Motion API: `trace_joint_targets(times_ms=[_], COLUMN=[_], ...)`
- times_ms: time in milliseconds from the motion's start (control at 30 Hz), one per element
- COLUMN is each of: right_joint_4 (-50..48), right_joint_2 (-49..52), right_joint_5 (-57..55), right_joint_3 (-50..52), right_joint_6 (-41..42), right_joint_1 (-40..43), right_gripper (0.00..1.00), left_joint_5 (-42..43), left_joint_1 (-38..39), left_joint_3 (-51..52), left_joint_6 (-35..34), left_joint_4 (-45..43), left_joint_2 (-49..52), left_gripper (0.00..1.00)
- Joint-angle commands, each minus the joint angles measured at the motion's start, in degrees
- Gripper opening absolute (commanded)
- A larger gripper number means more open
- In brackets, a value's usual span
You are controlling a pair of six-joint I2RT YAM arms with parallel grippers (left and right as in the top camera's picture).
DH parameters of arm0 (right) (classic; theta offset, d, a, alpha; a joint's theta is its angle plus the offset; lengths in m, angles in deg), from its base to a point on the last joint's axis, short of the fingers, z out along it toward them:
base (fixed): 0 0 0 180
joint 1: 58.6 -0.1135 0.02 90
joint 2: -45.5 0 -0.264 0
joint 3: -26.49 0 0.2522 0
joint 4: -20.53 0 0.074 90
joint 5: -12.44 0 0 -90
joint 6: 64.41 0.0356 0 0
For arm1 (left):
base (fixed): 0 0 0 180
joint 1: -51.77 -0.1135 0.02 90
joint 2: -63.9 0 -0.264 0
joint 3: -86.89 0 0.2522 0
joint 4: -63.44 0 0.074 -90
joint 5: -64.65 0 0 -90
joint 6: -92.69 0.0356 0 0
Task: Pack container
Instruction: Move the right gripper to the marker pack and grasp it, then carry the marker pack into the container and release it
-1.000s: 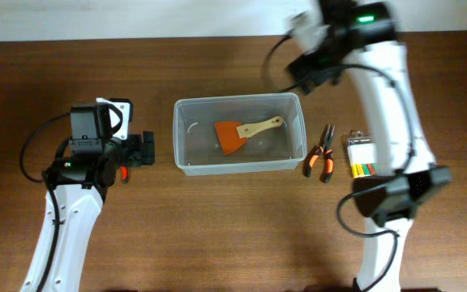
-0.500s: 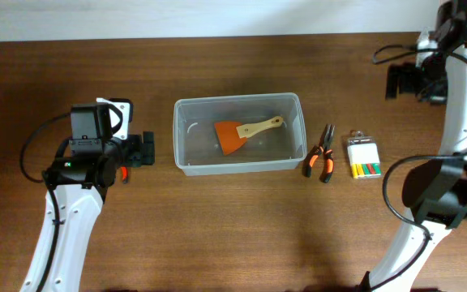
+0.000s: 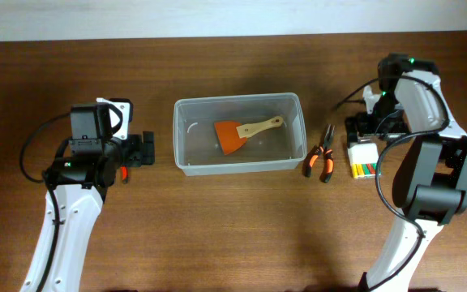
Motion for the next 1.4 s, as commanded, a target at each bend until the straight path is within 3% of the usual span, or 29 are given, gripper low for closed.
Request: trace_joint_targets(times_ms=[0,533,800,867,1067,1133,1367], right_joint_4=[-2.19,-10.64,-11.06,-11.02,-7.80,-5.66,6.25], right_joint_2=[0.57,0.57,0.57,0.50,-0.48,-1.22,-5.62], right_joint_5=[0.04,1.22,1.86,2.75,3.82,3.85,4.52], right_joint_3=[3.41,13.77,13.57,12.79,6.03,2.49,-16.50], right_joint_6=[-3.54,-3.82,-2.78,-2.78,-2.34,-2.25,-1.27], right_joint_1=[0.07,-0.70,-0.66,-0.63,-0.66,-0.66,-2.29], right_gripper=[0.99,0.97,0.75,0.64,0.58,0.51,0.45], left_joint_5=[-0.39,-0.39,-0.39,-0.39,-0.39,-0.39,-0.39], left_joint_1=[-0.04,-0.04,-0.04,-0.04,-0.04,-0.04,-0.04], left_joint_3=[-1.25,-1.25,-1.25,-1.25,-1.25,-1.25,-1.25], left_joint_6=[-0.11,-0.11,-0.11,-0.11,-0.11,-0.11,-0.11], left_joint_4=[-0.09,-0.07,-0.09,-0.09,-0.09,-0.09,-0.09], left_joint_2=[0.37,0.37,0.37,0.37,0.37,0.37,0.37], left_gripper=[0.99,0.99,0.99,0.99,0.99,0.99,0.99])
